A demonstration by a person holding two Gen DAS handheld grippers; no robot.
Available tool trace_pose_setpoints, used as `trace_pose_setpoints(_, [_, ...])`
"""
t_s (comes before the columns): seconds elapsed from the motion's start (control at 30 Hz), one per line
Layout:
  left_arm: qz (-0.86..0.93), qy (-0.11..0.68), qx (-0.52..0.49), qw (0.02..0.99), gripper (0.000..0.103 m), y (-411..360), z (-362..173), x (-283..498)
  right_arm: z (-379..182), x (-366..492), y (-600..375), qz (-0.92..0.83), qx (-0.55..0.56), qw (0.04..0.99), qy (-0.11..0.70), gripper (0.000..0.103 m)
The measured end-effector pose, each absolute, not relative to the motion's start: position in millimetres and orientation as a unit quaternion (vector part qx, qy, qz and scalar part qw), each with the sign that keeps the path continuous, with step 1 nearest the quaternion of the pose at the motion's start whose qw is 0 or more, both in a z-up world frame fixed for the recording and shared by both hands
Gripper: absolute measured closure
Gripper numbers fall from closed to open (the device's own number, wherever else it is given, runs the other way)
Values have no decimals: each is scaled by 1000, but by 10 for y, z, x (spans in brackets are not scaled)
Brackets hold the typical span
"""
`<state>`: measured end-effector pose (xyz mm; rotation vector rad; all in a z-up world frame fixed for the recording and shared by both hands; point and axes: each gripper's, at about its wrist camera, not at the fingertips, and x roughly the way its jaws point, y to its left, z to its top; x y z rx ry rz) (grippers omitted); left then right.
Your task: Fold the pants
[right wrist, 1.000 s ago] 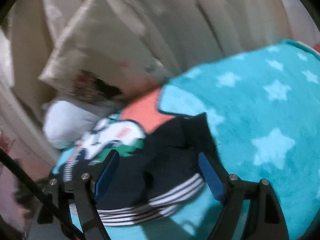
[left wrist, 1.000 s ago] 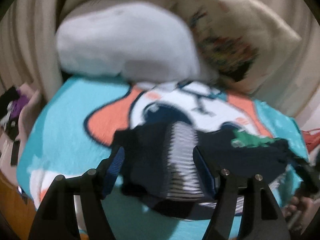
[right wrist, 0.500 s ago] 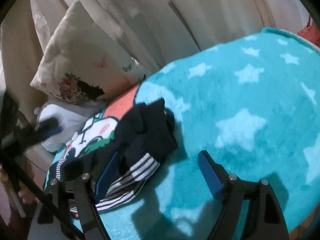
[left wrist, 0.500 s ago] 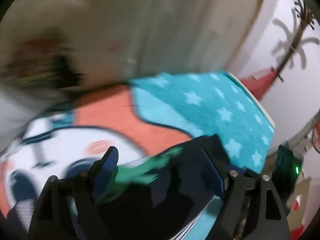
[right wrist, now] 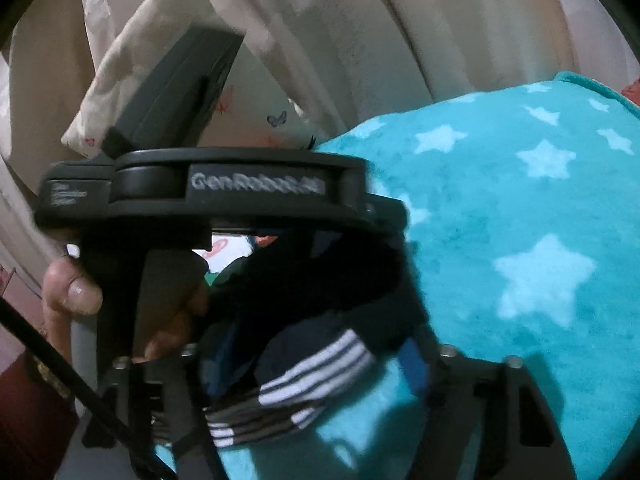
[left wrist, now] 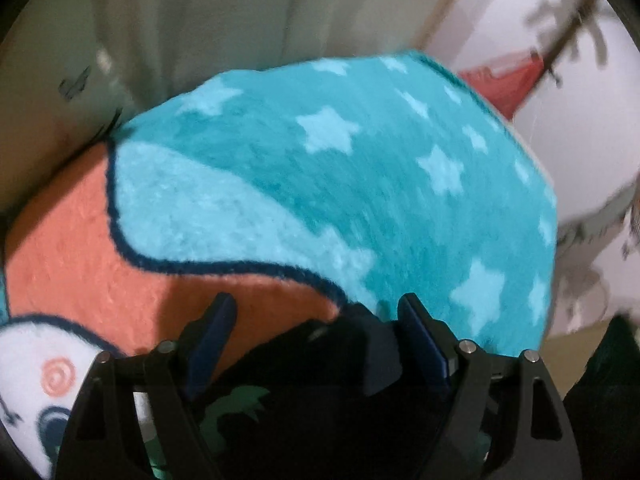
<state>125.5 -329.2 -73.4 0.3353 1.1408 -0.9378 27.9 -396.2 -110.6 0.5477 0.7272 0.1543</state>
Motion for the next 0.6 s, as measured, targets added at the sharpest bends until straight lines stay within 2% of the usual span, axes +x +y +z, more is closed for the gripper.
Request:
trace_pose_setpoints(0.03, [-432,516,156,723,65,-3302,-725,1229,-1118,285,-3983,69,271,895,349,63])
trace_pose_setpoints(0.07, [-440,522,153,715,76,-3300,-716,1215,-1128,286,-4013,70,283,892,346,73])
trace_pose_setpoints(0.17, [-436,513,141,726,78,-3227,-651,1199,-1111,269,-4052,78,301,888,340,76])
trace_pose_setpoints(0.4, [-400,486,70,774,78,-2680,-362,1181,-774,252,-3669,93,229,914,322,77])
trace_pose_setpoints(0.6, [-339,471,-29,814,77,-1769,-262,1169,-555,320,-3073,157,158,923,314,74])
